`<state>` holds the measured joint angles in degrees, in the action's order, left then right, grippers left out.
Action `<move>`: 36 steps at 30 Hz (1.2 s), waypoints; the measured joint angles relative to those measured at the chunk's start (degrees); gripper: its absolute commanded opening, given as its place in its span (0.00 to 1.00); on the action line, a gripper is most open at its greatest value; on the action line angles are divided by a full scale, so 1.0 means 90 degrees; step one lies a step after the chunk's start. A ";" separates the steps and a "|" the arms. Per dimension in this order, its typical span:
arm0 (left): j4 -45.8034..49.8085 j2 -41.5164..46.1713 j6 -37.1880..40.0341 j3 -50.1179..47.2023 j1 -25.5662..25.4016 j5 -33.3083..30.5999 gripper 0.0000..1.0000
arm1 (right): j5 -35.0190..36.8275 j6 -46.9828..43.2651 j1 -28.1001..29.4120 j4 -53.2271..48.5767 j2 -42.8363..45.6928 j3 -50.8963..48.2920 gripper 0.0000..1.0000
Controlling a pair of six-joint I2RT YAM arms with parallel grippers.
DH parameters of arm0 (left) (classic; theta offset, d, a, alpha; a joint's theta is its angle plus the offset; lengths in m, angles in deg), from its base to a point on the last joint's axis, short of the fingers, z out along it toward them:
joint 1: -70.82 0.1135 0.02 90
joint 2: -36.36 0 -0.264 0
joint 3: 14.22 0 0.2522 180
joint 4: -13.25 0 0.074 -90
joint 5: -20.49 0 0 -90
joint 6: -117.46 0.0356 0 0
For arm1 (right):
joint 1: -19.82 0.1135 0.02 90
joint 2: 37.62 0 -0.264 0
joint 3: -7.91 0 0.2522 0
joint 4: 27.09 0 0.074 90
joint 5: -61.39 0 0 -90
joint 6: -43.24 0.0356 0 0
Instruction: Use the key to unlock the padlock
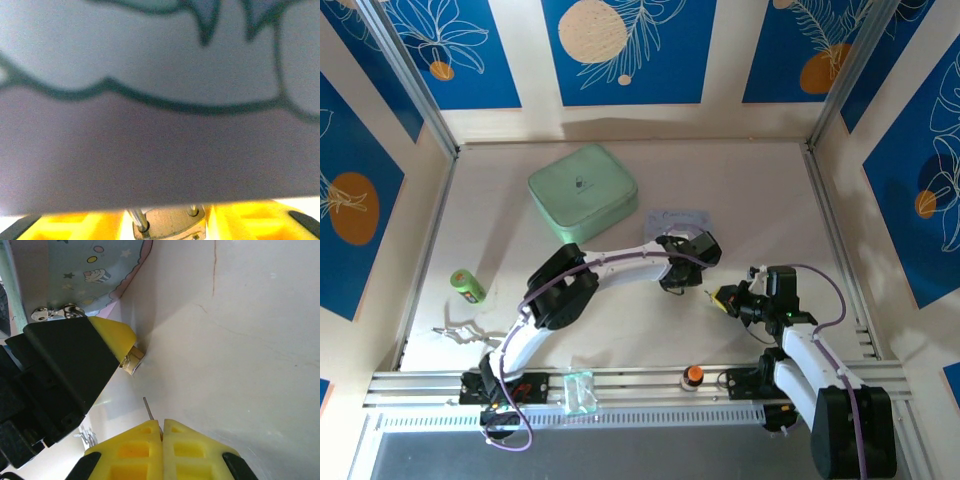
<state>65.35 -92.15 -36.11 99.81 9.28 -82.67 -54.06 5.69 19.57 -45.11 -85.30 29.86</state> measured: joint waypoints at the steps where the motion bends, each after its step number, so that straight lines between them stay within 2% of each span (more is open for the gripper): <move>1: 0.0063 -0.0034 -0.0024 0.0063 -0.0005 0.0000 0.44 | 0.0002 -0.0002 0.0000 -0.0007 0.0000 0.0000 0.00; 6: 0.0170 -0.0075 -0.0163 0.0143 -0.0002 -0.0007 0.43 | 0.0000 -0.0002 0.0000 -0.0012 0.0000 0.0000 0.00; 13: 0.0508 -0.0233 -0.0250 0.0437 -0.0002 -0.0036 0.31 | -0.0002 -0.0002 0.0002 -0.0010 0.0000 0.0000 0.00; 22: 0.0481 -0.0221 -0.0299 0.0423 0.0012 0.0010 0.26 | -0.0112 -0.0090 0.0002 0.0073 0.0000 0.0000 0.00; 25: 0.0250 -0.0068 -0.0478 0.0180 0.0097 0.0236 0.23 | -0.0338 -0.0197 0.0010 0.0355 0.0000 0.0000 0.00; 30: -0.0248 0.0180 -0.0845 -0.0209 0.0257 0.0758 0.23 | -0.0503 -0.0340 0.0151 0.0806 0.0000 -0.0005 0.00; 36: -0.1103 0.0469 -0.1421 -0.0687 0.0350 0.1321 0.20 | -0.0024 -0.0289 0.0840 0.0928 -0.0012 -0.0005 0.00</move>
<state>55.43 -87.93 -48.89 93.62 12.43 -70.78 -54.28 3.09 27.13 -36.76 -85.41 29.82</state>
